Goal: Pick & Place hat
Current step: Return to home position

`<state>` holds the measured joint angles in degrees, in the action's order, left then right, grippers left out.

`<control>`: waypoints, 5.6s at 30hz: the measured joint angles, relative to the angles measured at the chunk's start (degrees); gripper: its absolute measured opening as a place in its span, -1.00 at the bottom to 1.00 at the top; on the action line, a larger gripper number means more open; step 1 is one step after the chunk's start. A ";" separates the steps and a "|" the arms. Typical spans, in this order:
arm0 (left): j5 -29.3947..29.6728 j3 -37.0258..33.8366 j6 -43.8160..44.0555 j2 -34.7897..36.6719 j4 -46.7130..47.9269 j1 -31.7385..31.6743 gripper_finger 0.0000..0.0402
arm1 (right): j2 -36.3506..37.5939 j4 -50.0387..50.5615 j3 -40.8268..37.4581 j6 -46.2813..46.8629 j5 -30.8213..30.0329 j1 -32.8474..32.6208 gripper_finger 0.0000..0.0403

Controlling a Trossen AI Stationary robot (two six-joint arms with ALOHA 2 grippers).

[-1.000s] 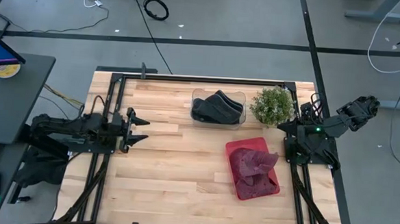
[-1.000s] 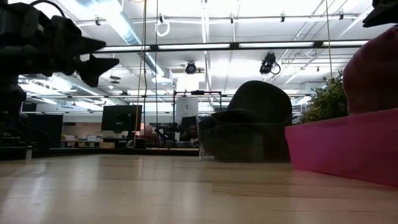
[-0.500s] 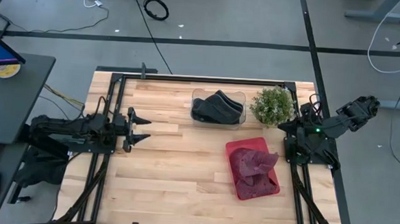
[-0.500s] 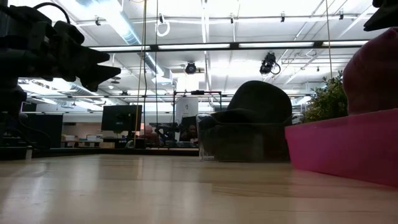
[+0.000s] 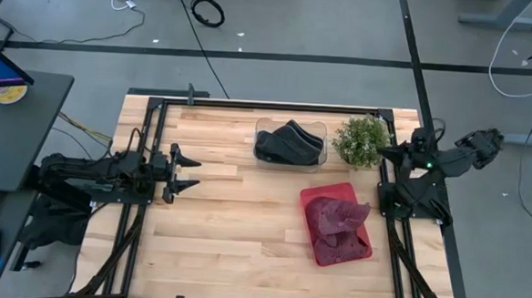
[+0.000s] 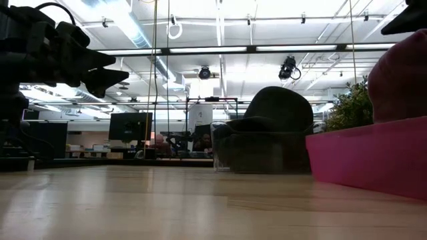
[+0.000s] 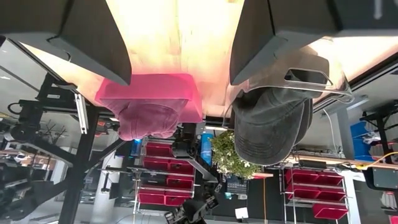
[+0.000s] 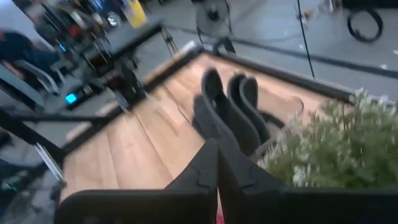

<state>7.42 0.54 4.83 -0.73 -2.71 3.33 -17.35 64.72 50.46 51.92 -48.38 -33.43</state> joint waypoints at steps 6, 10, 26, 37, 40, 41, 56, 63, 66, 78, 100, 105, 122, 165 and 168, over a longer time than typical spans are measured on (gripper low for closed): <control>-0.11 -0.02 0.05 0.00 -0.16 0.02 0.38 | 7.84 -16.17 -5.15 -14.07 -2.13 -0.04 -0.99; -0.13 -0.02 0.02 0.00 -0.27 0.02 0.38 | 12.62 -33.65 -13.88 -24.77 -0.74 -0.04 -1.00; -0.04 -0.02 0.01 0.00 -0.25 0.02 0.38 | 17.34 -82.13 -38.95 -43.84 10.56 2.83 -1.00; 0.02 -0.02 0.05 0.00 -0.23 0.02 0.38 | 17.34 -82.10 -40.65 -40.33 22.47 13.81 -1.00; 0.02 -0.02 -0.02 0.00 -0.20 0.02 0.38 | 17.34 -80.82 -40.65 -38.52 25.72 17.60 -1.00; 0.02 -0.02 0.00 0.00 -0.20 0.02 0.38 | 17.34 -80.53 -40.65 -37.50 27.16 18.93 -1.00; 0.02 -0.02 0.00 0.00 -0.18 0.02 0.38 | 17.34 -78.74 -40.65 -34.99 41.91 32.58 -1.00; 0.04 -0.02 0.02 0.00 -0.18 0.02 0.38 | 17.36 -77.39 -41.16 -37.68 41.90 32.68 -1.00; 0.04 -0.02 0.02 0.00 -0.18 0.02 0.38 | 17.36 -80.90 -43.40 -38.35 42.12 32.68 -1.00; 0.04 -0.02 0.01 0.00 -0.18 0.02 0.38 | 17.36 -89.66 -49.44 -40.27 44.61 32.65 -1.00; 0.03 -0.02 0.05 0.00 -0.18 0.00 0.38 | 16.93 -65.32 -49.44 -48.32 47.87 32.65 -1.00; 0.02 -0.02 0.04 0.00 -0.18 0.00 0.38 | 16.93 -65.35 -49.44 -48.80 47.86 32.65 -0.97; 0.04 -0.02 0.04 0.00 -0.18 0.00 0.38 | 16.92 -65.37 -49.44 -46.38 47.84 32.65 -0.90; 1.11 -0.02 -3.99 0.00 -0.15 0.00 -0.39 | 16.88 -65.39 -49.42 -46.64 47.80 32.63 -0.90; 1.11 -0.02 -4.01 0.00 -0.14 0.00 -0.71 | 16.88 -65.39 -49.41 -46.64 47.80 32.63 -0.90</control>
<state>8.54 0.51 0.82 -0.73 -2.85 3.33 -0.47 -0.67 1.05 5.28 -0.58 -0.80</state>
